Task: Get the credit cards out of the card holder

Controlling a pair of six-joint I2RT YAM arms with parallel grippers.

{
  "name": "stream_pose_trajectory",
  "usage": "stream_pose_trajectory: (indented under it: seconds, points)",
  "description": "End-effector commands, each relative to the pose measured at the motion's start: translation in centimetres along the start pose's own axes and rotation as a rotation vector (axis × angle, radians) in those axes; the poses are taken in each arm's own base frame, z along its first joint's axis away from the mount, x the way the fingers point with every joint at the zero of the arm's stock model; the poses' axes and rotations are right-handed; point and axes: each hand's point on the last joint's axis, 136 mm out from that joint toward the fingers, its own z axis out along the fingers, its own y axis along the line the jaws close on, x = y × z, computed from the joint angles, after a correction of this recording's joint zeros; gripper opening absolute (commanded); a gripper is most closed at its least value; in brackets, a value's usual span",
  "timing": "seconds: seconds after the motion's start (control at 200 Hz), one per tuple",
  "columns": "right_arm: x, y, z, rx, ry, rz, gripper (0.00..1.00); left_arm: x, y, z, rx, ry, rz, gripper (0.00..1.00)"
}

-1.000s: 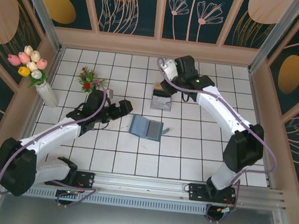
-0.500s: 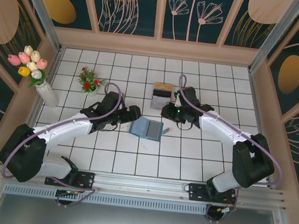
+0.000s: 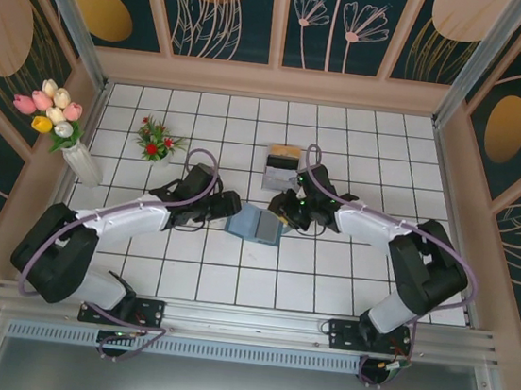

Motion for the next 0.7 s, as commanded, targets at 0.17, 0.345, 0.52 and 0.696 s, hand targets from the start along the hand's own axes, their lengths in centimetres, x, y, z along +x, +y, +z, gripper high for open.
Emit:
stream_pose_trajectory:
  seconds: [0.17, 0.345, 0.52, 0.696]
  points:
    - [-0.2, -2.4, 1.6, 0.095, 0.011, 0.047, 0.38, 1.3, 0.8, 1.7, -0.022, 0.058, 0.033, 0.62]
    - [-0.2, -3.1, 2.1, 0.119, 0.026, 0.04, 0.39, 1.5, 1.0, 2.0, -0.027, 0.066, 0.035, 0.57]
    - [-0.4, -3.5, 2.0, 0.156, 0.019, 0.027, 0.41, 1.8, 1.1, 2.3, -0.024, 0.08, 0.034, 0.51]
    - [-0.4, -3.7, 1.7, 0.169, 0.014, 0.016, 0.42, 2.0, 1.0, 2.7, -0.015, 0.095, 0.031, 0.45]
